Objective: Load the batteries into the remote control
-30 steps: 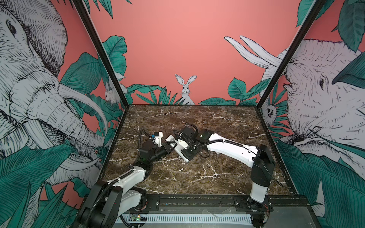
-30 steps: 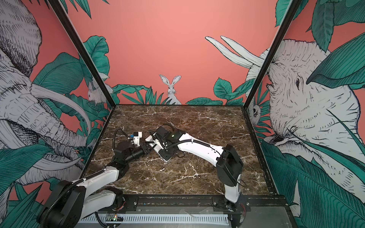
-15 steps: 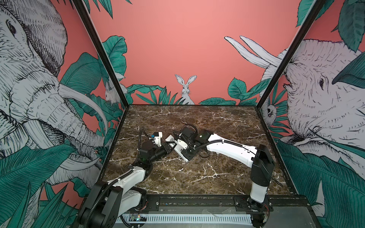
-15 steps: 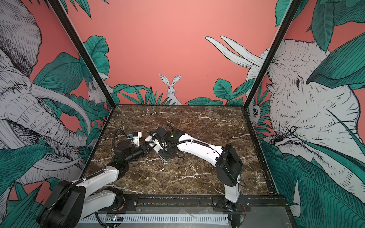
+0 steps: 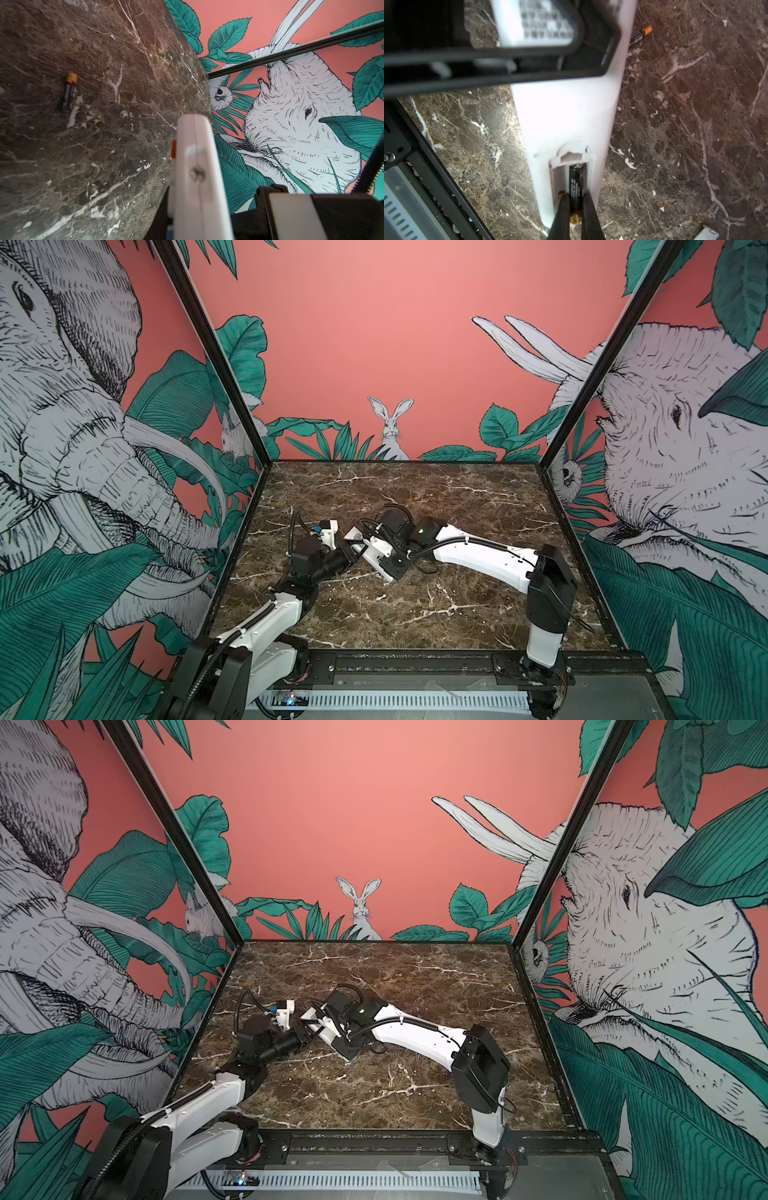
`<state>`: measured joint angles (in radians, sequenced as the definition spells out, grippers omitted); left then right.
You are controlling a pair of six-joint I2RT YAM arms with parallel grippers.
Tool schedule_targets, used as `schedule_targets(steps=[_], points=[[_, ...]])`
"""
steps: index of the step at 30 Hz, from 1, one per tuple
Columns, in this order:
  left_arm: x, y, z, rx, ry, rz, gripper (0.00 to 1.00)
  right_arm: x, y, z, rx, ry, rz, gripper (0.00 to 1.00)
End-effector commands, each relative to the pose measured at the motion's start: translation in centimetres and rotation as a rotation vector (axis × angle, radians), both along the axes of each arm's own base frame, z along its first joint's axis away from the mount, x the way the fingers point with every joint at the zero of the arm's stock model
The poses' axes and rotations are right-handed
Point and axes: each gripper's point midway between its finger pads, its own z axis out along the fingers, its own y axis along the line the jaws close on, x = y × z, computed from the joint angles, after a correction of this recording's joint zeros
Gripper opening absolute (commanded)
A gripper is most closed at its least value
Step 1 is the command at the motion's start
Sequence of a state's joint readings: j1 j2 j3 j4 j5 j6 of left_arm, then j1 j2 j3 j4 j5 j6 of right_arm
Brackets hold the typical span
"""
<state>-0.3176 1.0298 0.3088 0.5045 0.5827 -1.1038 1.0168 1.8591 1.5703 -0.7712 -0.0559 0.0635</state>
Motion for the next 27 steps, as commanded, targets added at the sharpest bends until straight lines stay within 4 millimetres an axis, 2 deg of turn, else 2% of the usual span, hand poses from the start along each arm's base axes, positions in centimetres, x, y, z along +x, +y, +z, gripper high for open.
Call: schedule_targets(steps=[1, 10, 17, 21, 27], points=[[-2.6, -2.6, 9.2, -0.182, -0.187, -0.208, 0.00, 1.2, 1.7, -2.4, 0.027, -0.038, 0.027, 0.05], [-2.9, -2.9, 10.4, -0.212, -0.216, -0.245, 0.00, 0.7, 3.5, -1.7, 0.136, -0.025, 0.094, 0.03], [-3.3, -3.3, 12.6, -0.291, -0.275, -0.291, 0.00, 0.8, 4.0, -1.9, 0.162, -0.027, 0.109, 0.02], [-3.6, -3.5, 13.6, -0.314, -0.295, -0.324, 0.00, 1.1, 4.0, -1.9, 0.176, -0.023, 0.100, 0.02], [-4.0, -3.6, 12.9, -0.221, -0.301, -0.344, 0.00, 1.6, 2.8, -1.5, 0.145, -0.041, 0.074, 0.03]])
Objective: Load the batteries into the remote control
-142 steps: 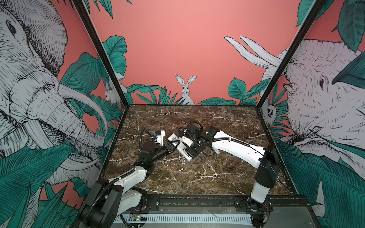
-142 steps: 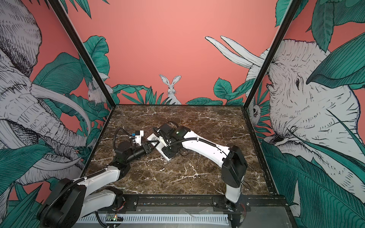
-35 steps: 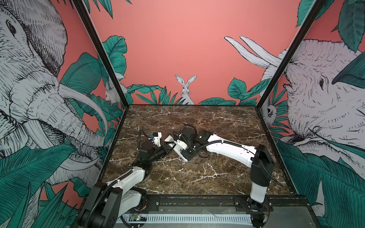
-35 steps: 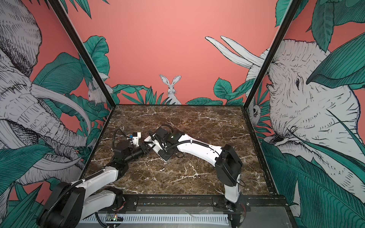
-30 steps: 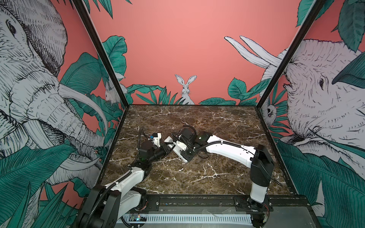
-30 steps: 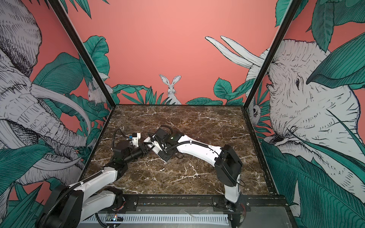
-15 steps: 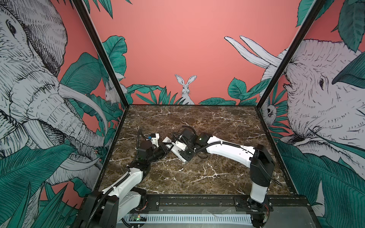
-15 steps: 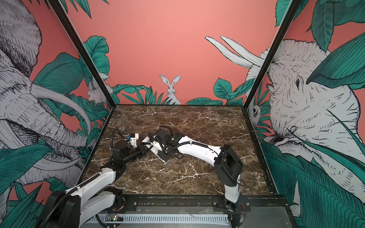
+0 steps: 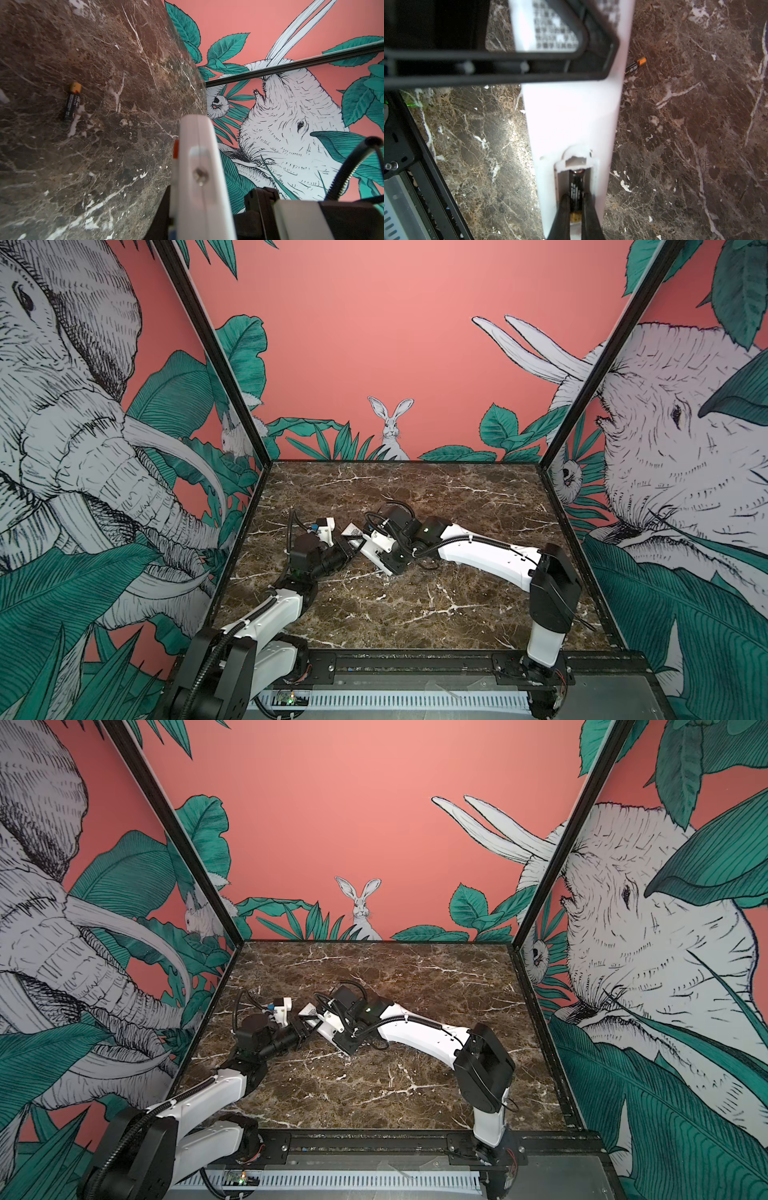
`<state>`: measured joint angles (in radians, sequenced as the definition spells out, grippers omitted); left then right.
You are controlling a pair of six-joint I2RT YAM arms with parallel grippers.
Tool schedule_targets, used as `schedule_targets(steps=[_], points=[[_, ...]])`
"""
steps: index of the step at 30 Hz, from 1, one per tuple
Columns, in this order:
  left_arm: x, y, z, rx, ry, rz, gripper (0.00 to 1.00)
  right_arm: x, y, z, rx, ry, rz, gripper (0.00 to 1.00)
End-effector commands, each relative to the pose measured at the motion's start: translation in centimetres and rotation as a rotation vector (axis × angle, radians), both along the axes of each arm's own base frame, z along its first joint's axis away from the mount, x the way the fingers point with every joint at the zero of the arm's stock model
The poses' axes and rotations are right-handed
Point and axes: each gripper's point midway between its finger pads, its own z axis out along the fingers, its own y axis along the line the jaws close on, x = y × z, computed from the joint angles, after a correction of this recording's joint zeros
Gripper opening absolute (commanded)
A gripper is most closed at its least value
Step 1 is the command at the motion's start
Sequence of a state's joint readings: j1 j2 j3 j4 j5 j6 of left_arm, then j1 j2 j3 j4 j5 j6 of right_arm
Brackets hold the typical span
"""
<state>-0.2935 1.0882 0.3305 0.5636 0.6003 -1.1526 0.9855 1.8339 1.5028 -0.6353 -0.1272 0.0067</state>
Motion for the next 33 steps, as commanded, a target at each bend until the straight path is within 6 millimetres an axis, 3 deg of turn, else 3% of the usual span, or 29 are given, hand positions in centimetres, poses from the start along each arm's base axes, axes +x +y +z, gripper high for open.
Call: schedule_targets(steps=[1, 7, 13, 17, 18, 26, 33], points=[[-5.3, -3.7, 12.4, -0.169, -0.332, -0.357, 0.00, 0.8, 1.3, -1.7, 0.029, -0.022, 0.013, 0.03], [-5.4, -3.5, 11.5, -0.096, -0.358, -0.356, 0.00, 0.5, -0.1, -0.6, 0.027, -0.039, -0.005, 0.02], [-5.7, -3.2, 10.4, -0.023, -0.423, -0.350, 0.00, -0.9, -0.7, 2.6, 0.146, -0.072, 0.025, 0.02], [-5.8, -3.1, 9.9, 0.039, -0.460, -0.365, 0.00, -2.2, -1.9, 2.4, 0.151, -0.054, 0.037, 0.02], [-5.9, -3.1, 9.8, 0.048, -0.463, -0.367, 0.00, -2.5, -2.2, 3.7, 0.178, -0.069, 0.040, 0.02], [-5.4, -2.9, 8.7, 0.111, -0.458, -0.358, 0.00, -3.2, -3.1, 5.0, 0.213, -0.077, 0.033, 0.01], [-5.0, -2.4, 7.4, 0.182, -0.441, -0.331, 0.00, -2.6, -3.2, 5.2, 0.197, -0.075, -0.012, 0.01]])
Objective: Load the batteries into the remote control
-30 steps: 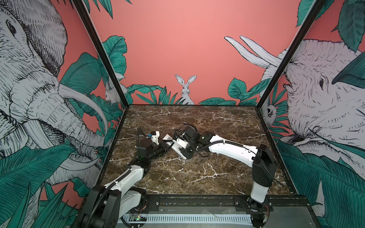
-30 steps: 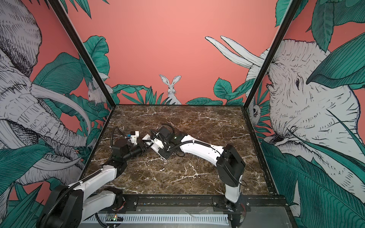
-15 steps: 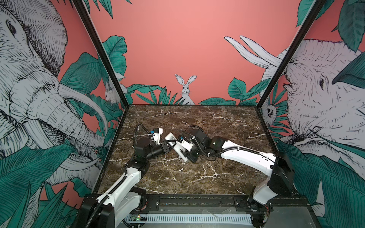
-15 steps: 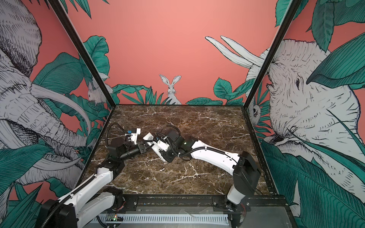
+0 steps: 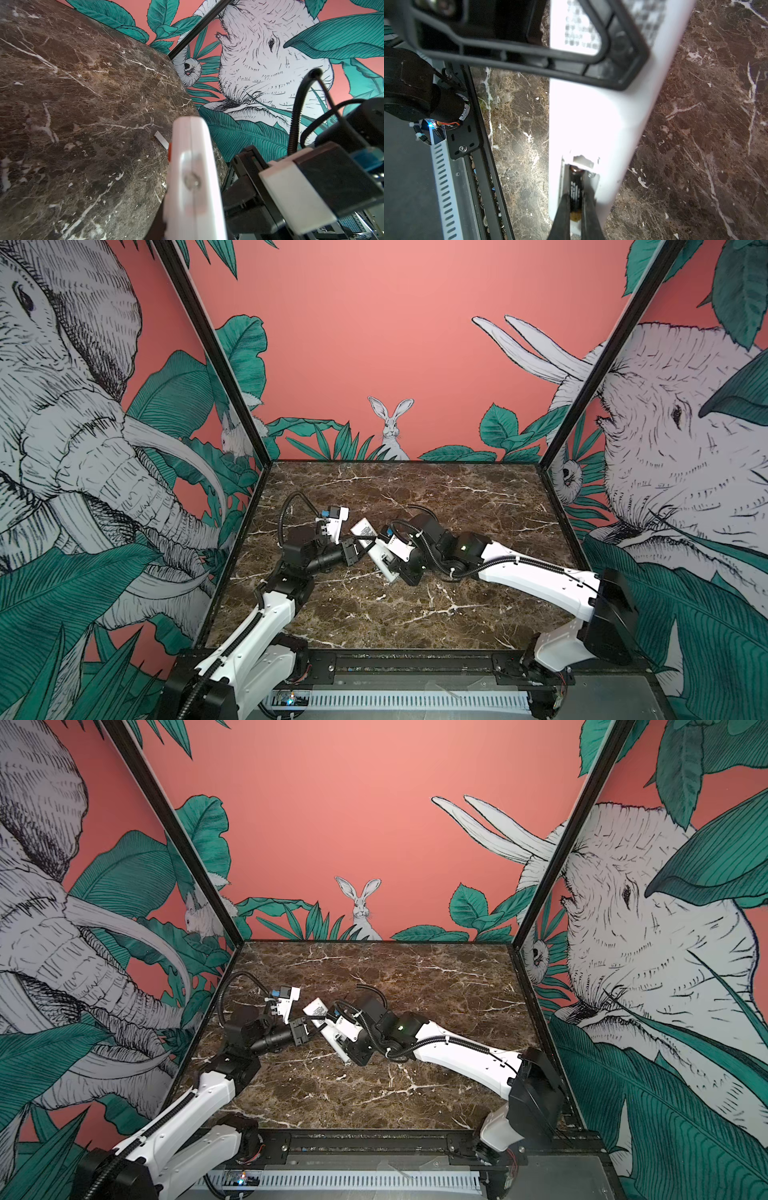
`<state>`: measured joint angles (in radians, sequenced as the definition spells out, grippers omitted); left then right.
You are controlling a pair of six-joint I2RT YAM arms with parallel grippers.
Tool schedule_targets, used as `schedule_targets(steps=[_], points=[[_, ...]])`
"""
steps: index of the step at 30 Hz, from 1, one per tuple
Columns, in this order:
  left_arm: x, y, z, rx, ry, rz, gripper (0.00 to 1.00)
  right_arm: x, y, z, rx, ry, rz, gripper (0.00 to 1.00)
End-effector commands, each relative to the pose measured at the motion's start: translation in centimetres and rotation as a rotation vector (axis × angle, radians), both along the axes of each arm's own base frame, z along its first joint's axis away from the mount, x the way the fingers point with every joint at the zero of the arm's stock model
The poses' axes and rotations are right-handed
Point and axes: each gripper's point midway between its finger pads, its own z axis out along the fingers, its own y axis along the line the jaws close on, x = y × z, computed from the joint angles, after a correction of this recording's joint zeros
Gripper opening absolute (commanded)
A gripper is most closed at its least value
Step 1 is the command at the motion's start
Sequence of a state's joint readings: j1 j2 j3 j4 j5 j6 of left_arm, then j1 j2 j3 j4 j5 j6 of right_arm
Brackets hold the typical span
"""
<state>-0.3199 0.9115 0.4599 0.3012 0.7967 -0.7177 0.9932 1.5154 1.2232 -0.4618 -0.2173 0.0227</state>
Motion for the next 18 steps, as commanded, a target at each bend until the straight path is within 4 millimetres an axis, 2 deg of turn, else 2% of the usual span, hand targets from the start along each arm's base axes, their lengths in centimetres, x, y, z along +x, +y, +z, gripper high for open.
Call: schedule_targets(steps=[1, 12, 18], points=[[-0.7, -0.1, 1.0, 0.030, -0.044, -0.022, 0.00, 1.2, -0.8, 0.2, -0.020, -0.018, -0.062, 0.01], [0.3, 0.4, 0.2, 0.057, -0.021, 0.027, 0.00, 0.7, -0.1, -0.3, -0.009, 0.062, -0.070, 0.01], [1.1, 1.0, -0.3, 0.070, -0.007, 0.083, 0.00, -0.3, 0.5, -0.8, 0.014, 0.112, -0.073, 0.01]])
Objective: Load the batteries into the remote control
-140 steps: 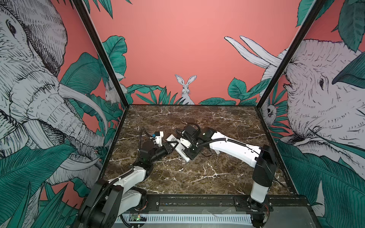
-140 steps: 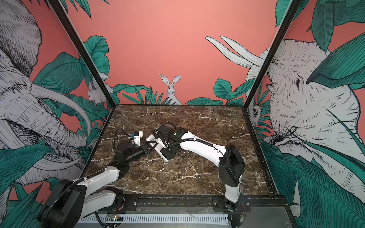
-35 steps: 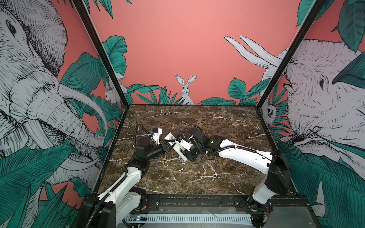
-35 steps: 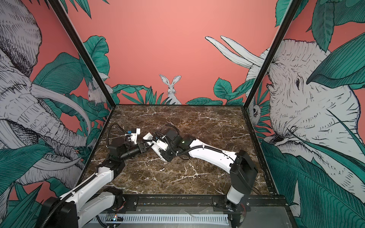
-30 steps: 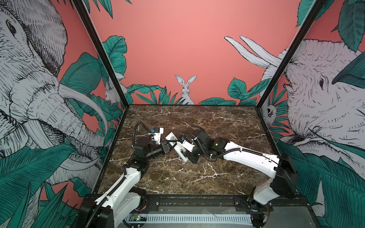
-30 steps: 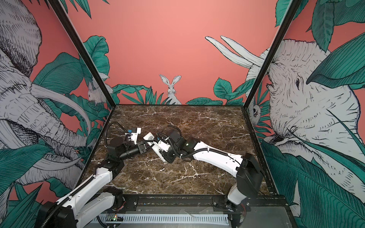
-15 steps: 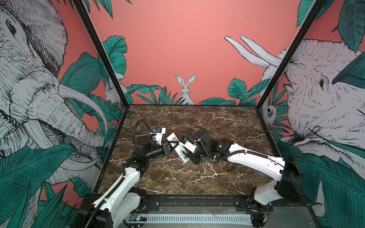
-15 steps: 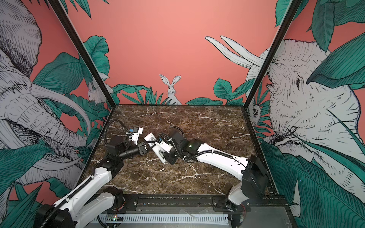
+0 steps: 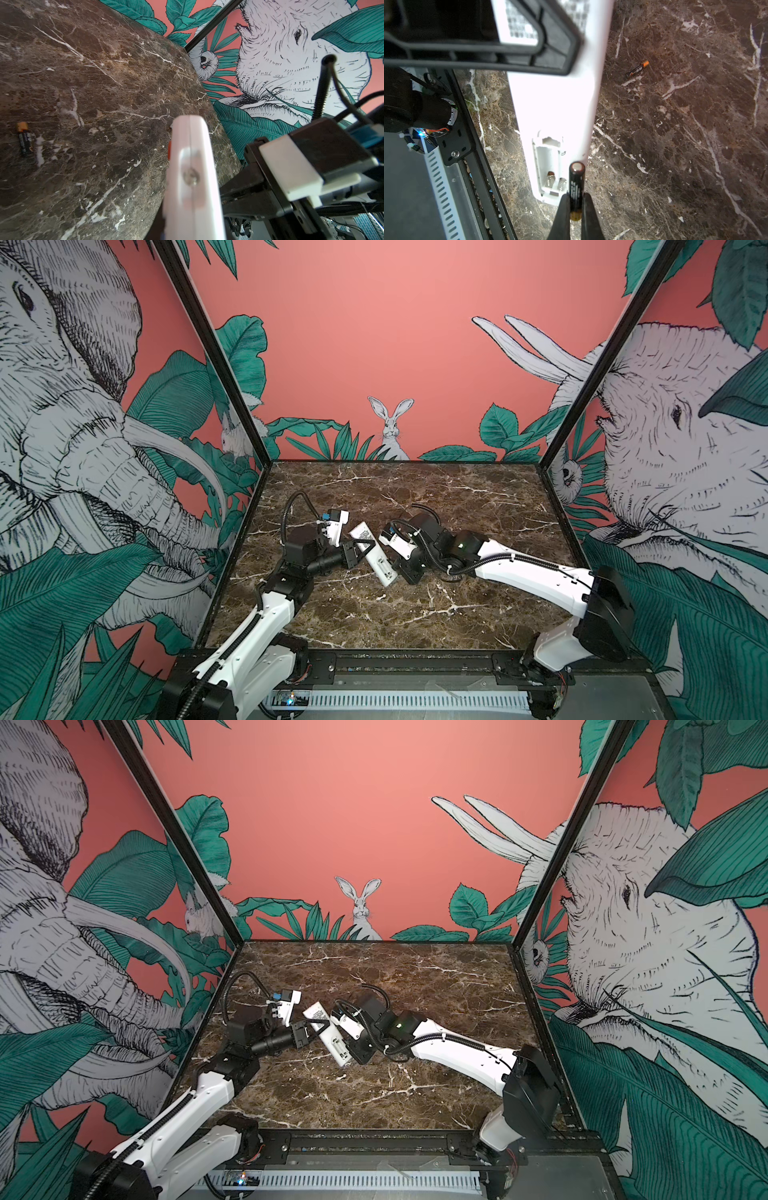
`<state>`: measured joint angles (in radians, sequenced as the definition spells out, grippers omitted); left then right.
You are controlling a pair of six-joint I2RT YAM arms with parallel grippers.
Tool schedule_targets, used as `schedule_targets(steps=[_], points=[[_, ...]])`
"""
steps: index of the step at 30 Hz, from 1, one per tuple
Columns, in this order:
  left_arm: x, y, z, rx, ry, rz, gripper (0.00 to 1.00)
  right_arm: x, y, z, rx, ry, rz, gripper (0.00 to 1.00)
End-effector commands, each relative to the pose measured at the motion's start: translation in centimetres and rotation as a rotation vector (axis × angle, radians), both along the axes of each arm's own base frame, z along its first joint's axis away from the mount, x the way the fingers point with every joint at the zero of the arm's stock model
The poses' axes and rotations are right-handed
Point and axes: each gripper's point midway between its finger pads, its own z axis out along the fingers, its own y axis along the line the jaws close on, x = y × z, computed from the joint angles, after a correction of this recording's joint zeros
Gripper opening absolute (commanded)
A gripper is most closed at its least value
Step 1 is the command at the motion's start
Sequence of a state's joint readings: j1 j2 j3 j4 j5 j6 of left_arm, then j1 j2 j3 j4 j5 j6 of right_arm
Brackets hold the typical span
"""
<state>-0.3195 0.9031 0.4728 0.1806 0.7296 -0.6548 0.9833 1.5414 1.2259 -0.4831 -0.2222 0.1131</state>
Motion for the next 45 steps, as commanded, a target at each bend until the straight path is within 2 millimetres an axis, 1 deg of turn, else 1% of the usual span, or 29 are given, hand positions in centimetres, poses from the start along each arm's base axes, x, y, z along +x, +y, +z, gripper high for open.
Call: schedule_targets(steps=[1, 7, 9, 11, 12, 15, 17, 26, 31, 35, 41, 45], points=[[0.7, 0.3, 1.3, -0.003, -0.039, 0.032, 0.00, -0.6, 1.0, 0.4, 0.034, 0.028, 0.002, 0.01], [1.1, 0.6, 1.2, 0.000, -0.035, 0.046, 0.00, -0.8, 1.7, 0.0, 0.027, 0.055, 0.007, 0.01], [1.1, 0.7, 1.3, -0.004, -0.036, 0.050, 0.00, -0.7, 1.7, -0.3, 0.016, 0.060, -0.003, 0.01], [1.1, 0.7, 1.4, -0.010, -0.036, 0.047, 0.00, -0.5, 1.5, -0.2, 0.009, 0.056, -0.020, 0.01], [1.1, 0.7, 1.5, -0.015, -0.036, 0.043, 0.00, -0.3, 1.6, -1.2, -0.019, 0.069, -0.028, 0.01], [1.1, 0.6, 1.7, -0.025, -0.038, 0.033, 0.00, 0.0, 1.5, -1.9, -0.054, 0.079, -0.046, 0.01], [1.0, 0.5, 1.8, -0.032, -0.039, 0.023, 0.00, 0.5, 2.0, -1.2, -0.046, 0.072, -0.058, 0.01], [0.7, 0.0, 2.6, -0.079, -0.021, -0.017, 0.00, 1.6, 2.6, -1.3, -0.063, 0.052, -0.082, 0.01], [0.5, -0.5, 3.8, -0.142, 0.002, -0.061, 0.00, 2.4, 2.6, -1.3, -0.076, 0.002, -0.084, 0.01], [0.1, -0.9, 5.0, -0.196, 0.030, -0.120, 0.00, 3.3, 2.1, -2.0, -0.120, -0.054, -0.089, 0.01], [-0.4, -1.2, 6.4, -0.240, 0.050, -0.174, 0.00, 4.1, 2.4, -2.2, -0.130, -0.091, -0.080, 0.01], [-0.5, -1.2, 7.4, -0.258, 0.047, -0.179, 0.00, 4.6, 2.9, -2.2, -0.128, -0.098, -0.092, 0.01]])
